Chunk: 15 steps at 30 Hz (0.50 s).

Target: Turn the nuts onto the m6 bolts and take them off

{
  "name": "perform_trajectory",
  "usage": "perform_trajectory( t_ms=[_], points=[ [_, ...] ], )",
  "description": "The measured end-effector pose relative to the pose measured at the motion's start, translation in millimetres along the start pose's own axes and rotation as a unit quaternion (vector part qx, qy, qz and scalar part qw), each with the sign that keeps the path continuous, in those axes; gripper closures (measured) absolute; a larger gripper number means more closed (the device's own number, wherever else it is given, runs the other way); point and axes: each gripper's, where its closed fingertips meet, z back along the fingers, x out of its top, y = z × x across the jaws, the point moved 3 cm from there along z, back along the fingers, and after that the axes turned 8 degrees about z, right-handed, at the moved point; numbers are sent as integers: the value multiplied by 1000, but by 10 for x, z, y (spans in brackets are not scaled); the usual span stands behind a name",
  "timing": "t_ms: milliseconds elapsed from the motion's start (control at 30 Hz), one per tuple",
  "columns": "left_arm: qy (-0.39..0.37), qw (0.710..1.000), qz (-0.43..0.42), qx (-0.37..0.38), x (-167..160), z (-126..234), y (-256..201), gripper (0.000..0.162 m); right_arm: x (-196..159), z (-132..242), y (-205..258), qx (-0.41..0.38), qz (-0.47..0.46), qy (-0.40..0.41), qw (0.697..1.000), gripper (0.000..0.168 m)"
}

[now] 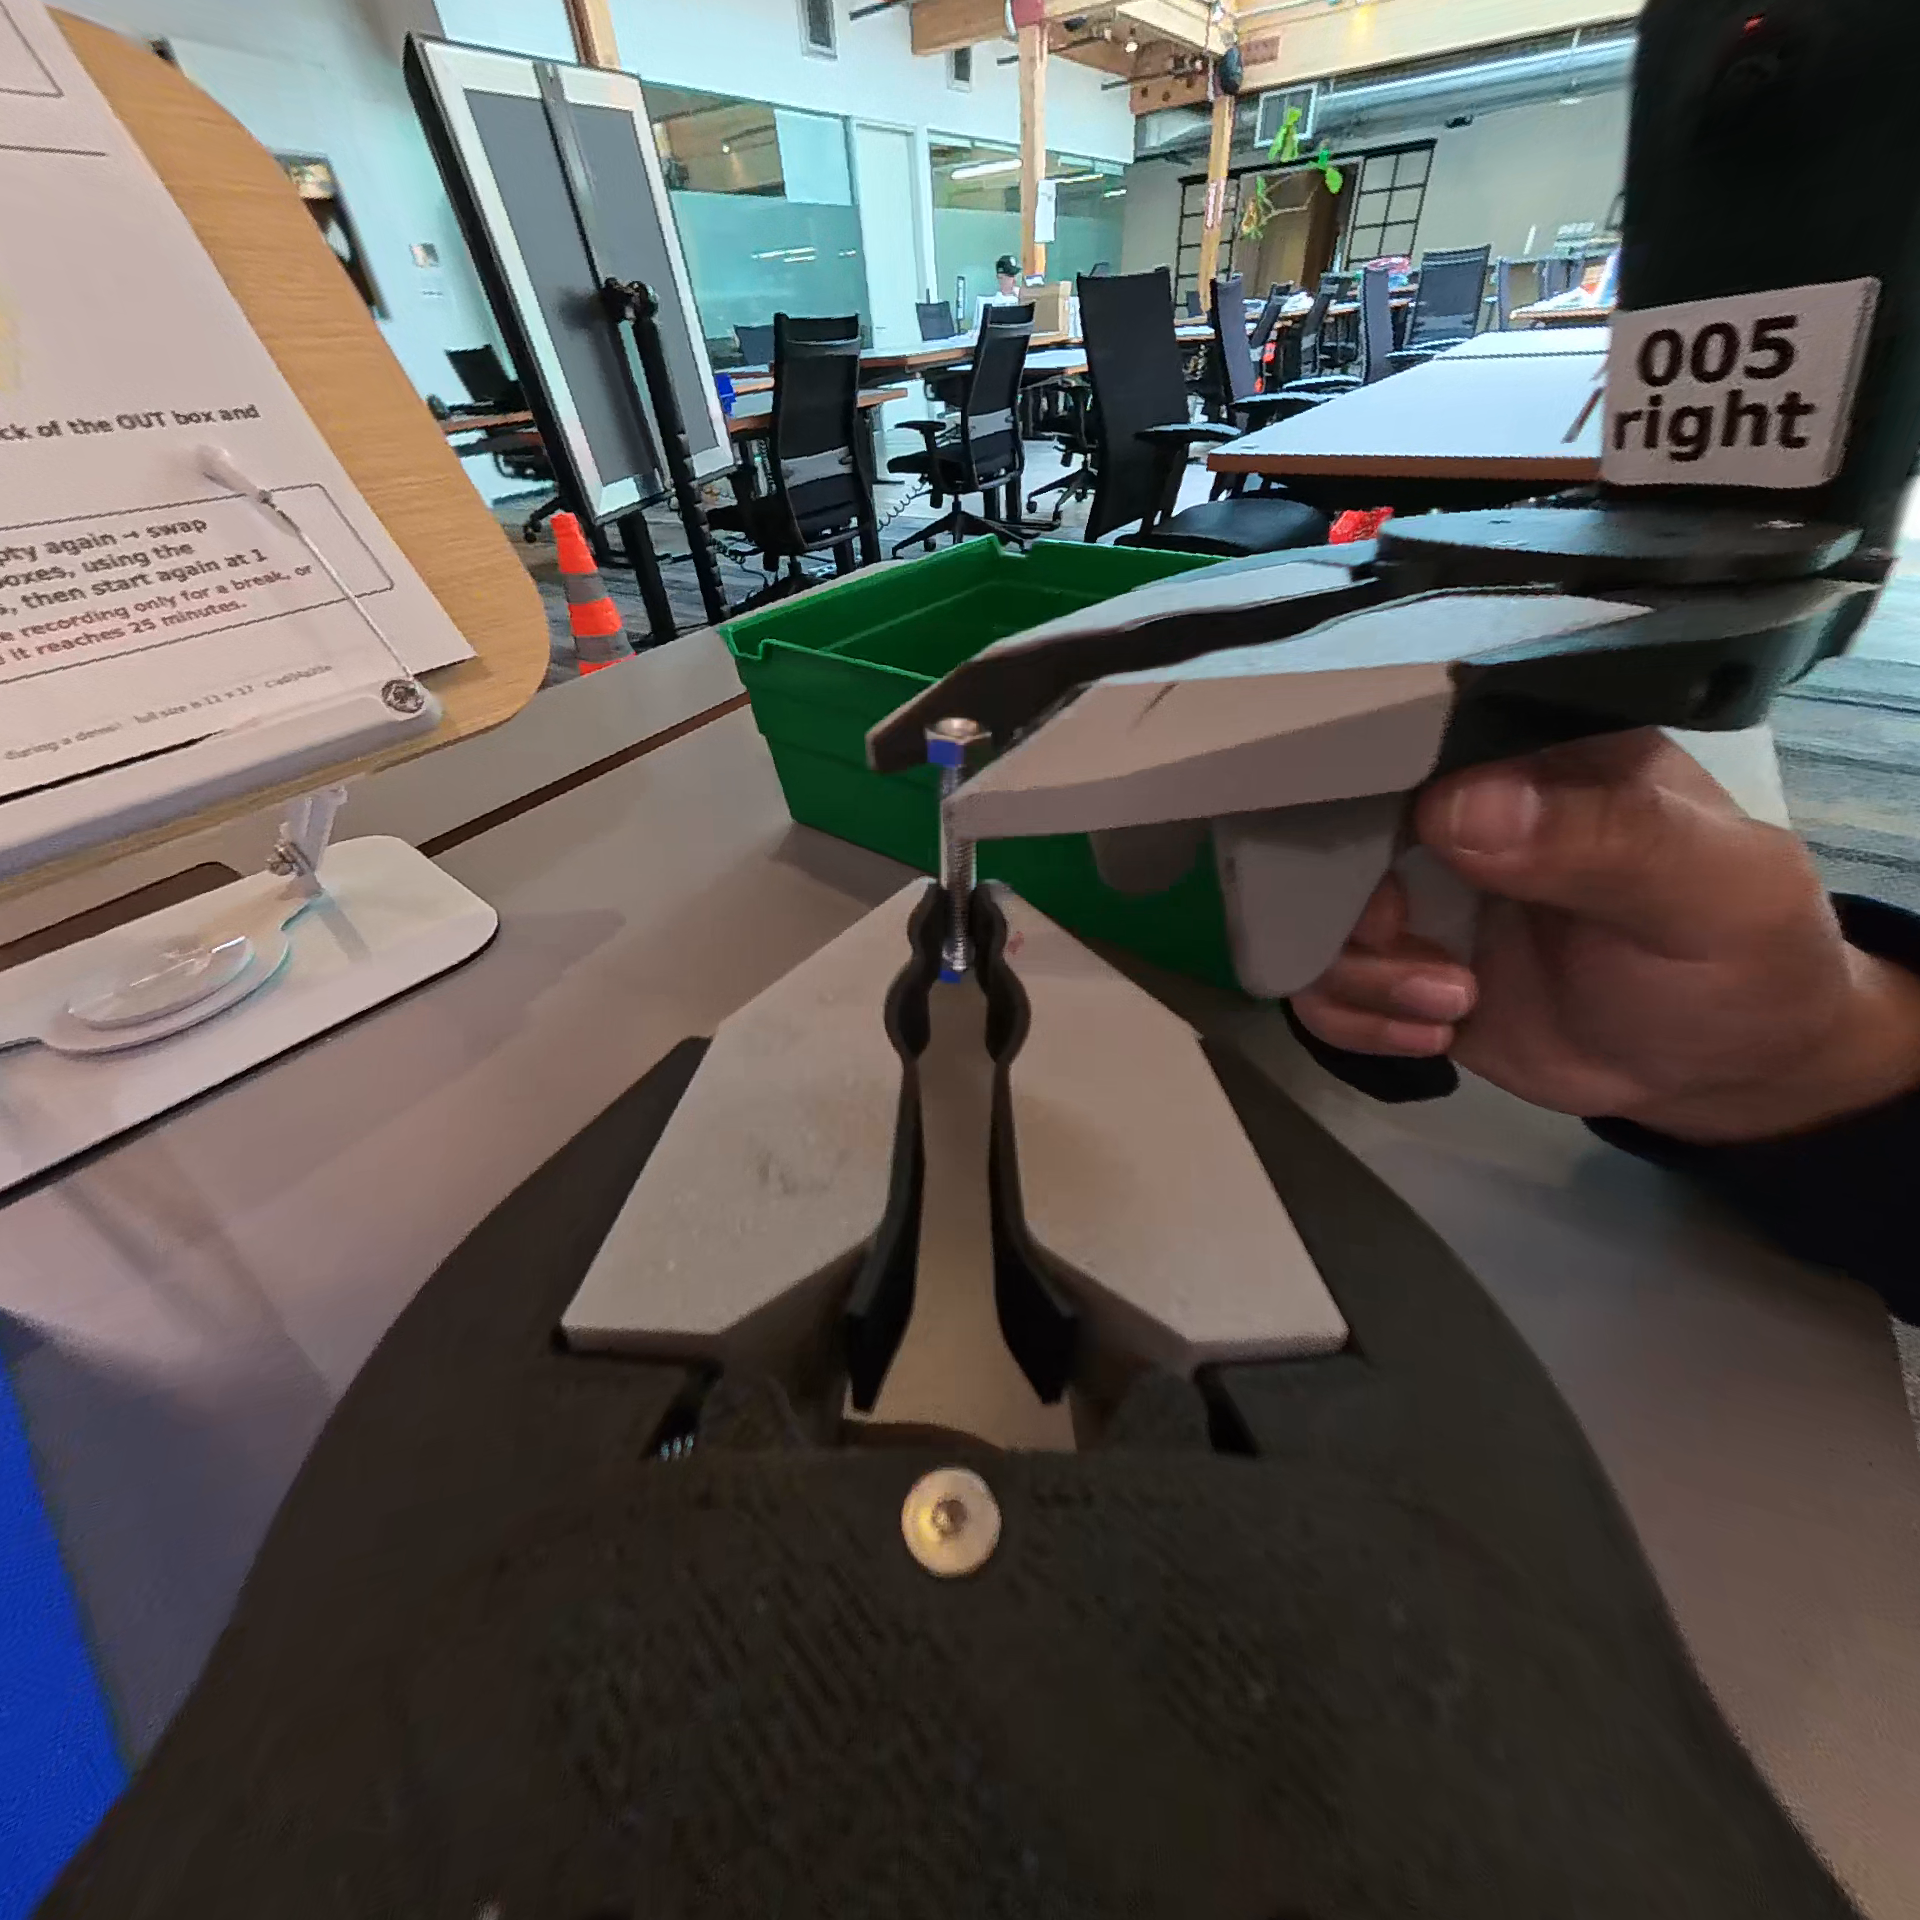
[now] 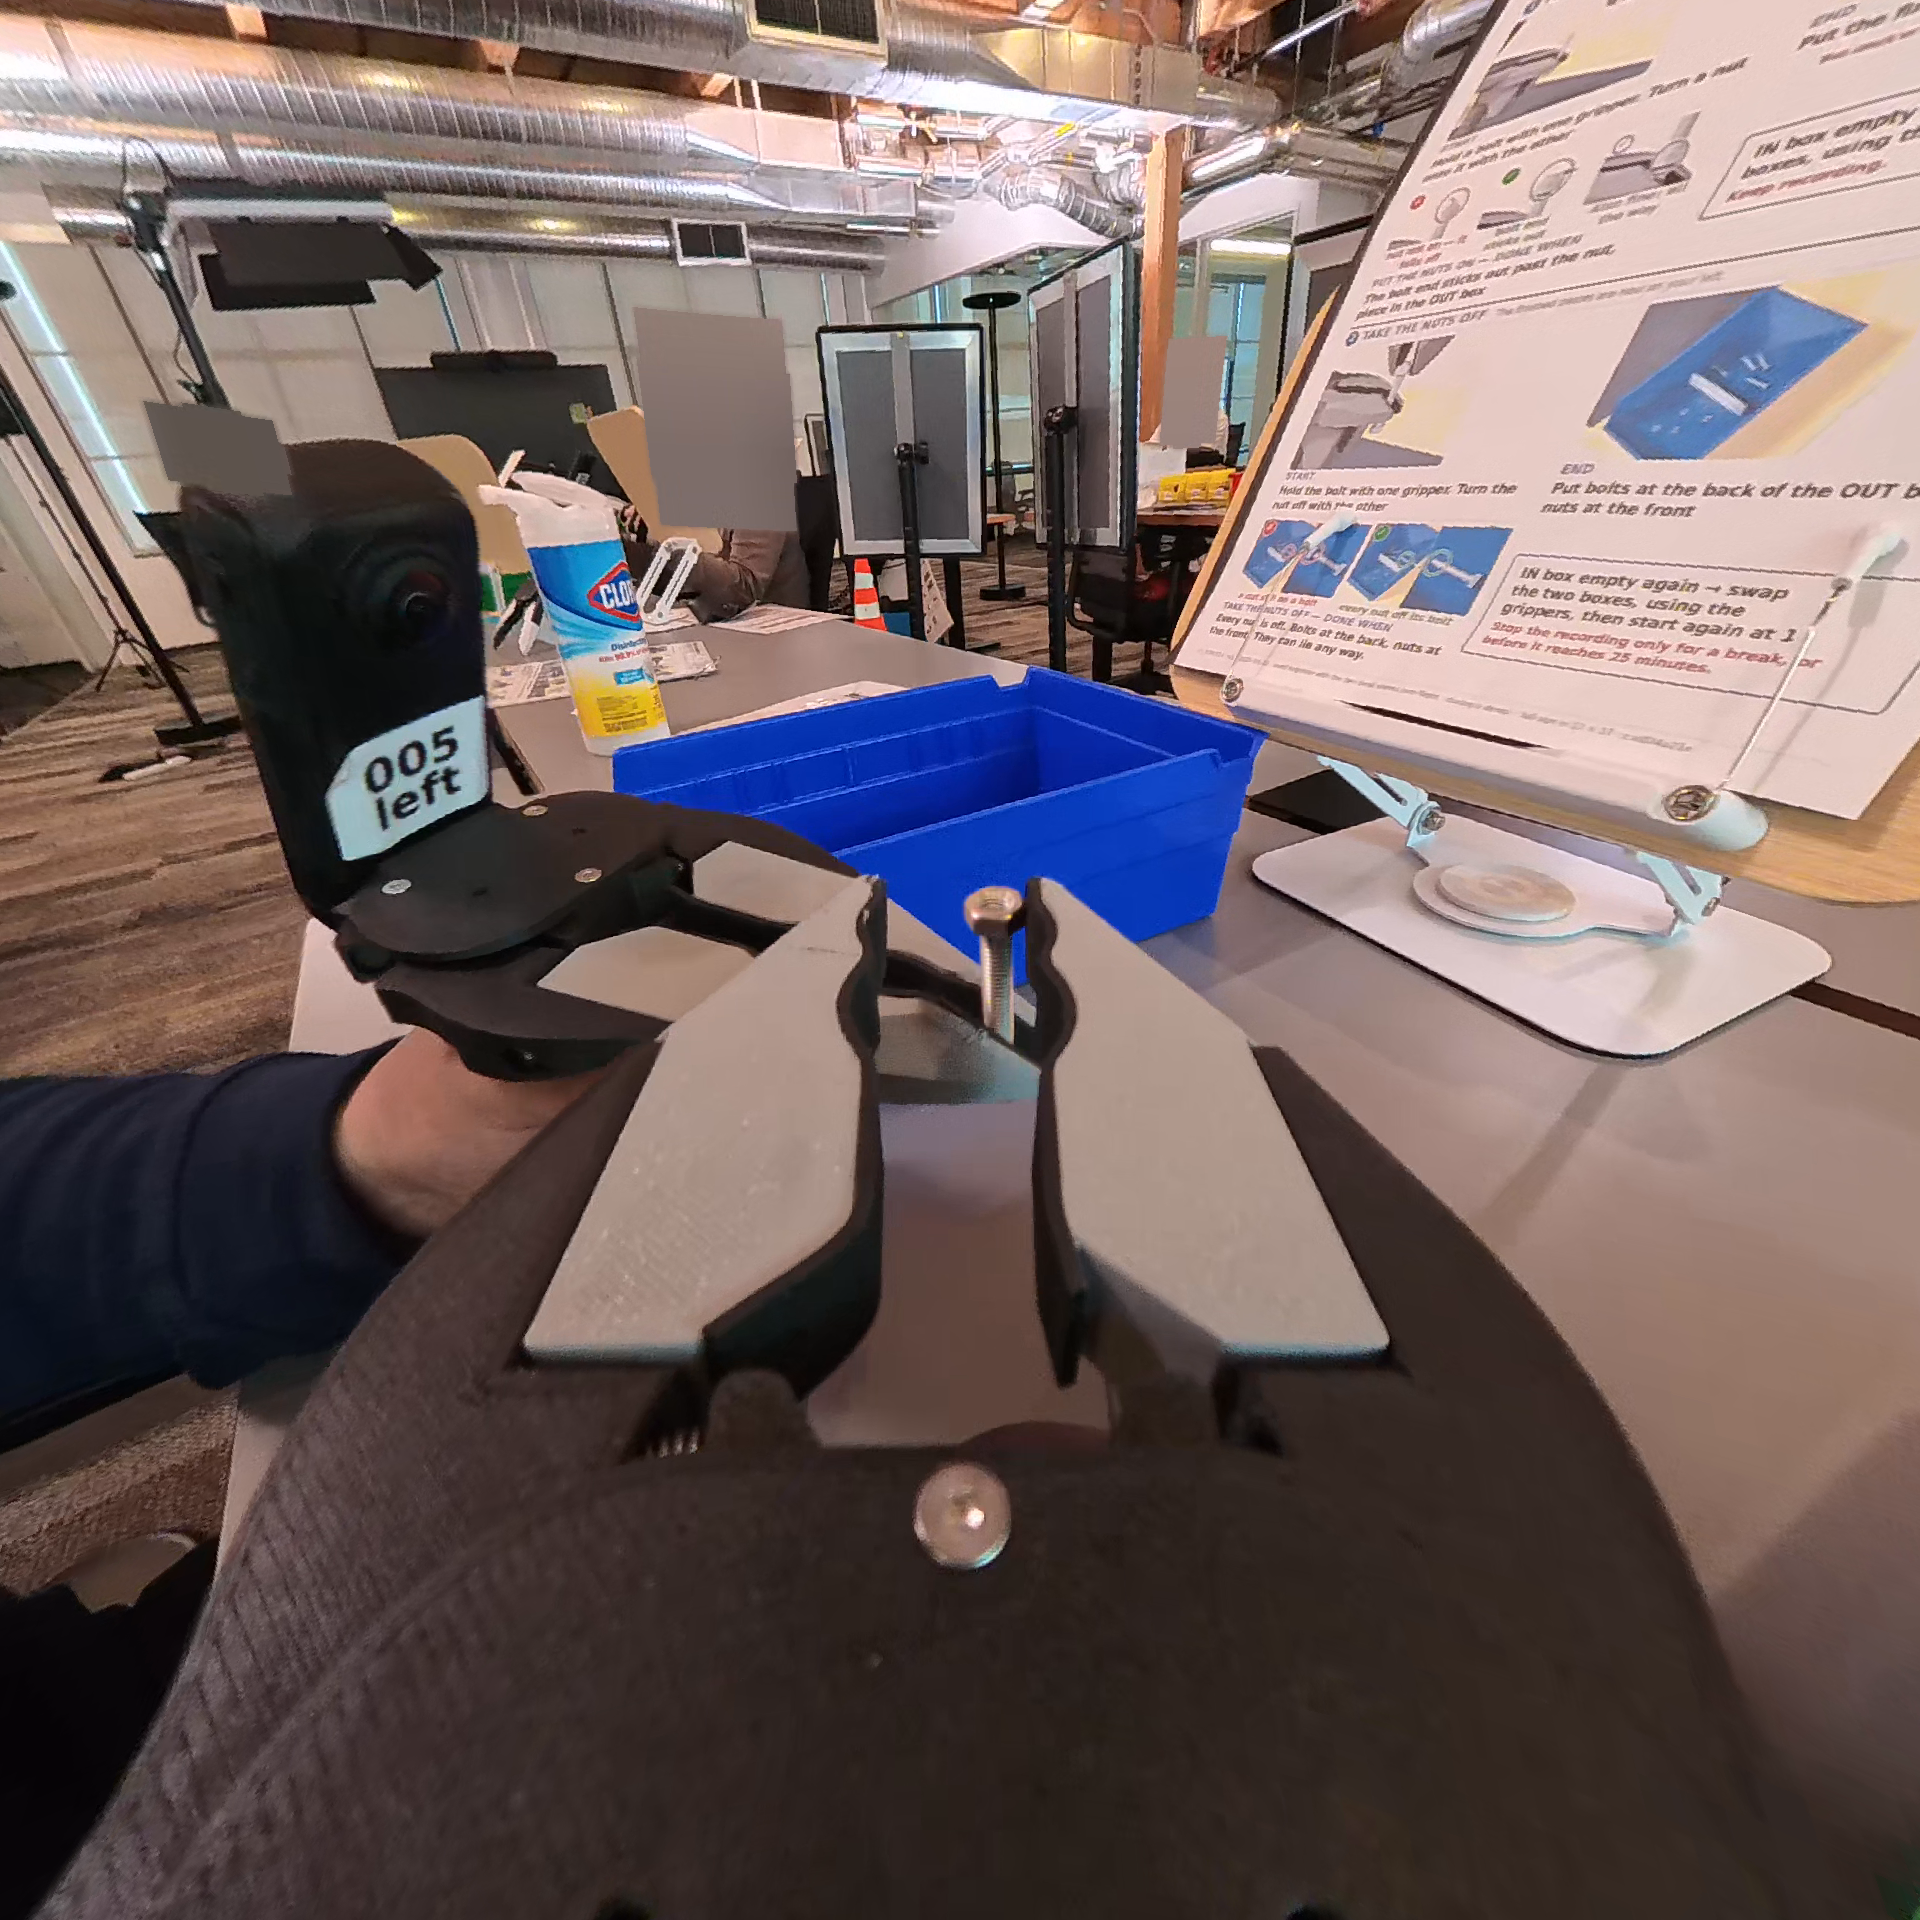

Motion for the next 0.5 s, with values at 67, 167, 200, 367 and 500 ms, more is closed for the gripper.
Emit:
perform_trajectory(
  t_ms=[67, 167, 200, 367, 500],
  points=[
    [-11, 1000, -15, -20, 30, 3, -97, 160, -10, -16, 27, 10, -5, 2, 1000, 147],
    [-3, 999, -41, -14, 7, -17, -143, 159, 21, -2, 35, 9, 1, -7, 1000, 146],
    [-3, 999, -40, -11, 6, -18, -134, 159, 40, 12, 28, 6, 4, -13, 1000, 146],
    [-12, 1000, -9, 6, 42, 20, 7, 160, 41, 23, 8, 6, -4, -14, 1000, 144],
    [-17, 1000, -4, 17, 61, 40, 59, 160, 35, 27, -7, -6, 3, -12, 1000, 144]
  ],
)
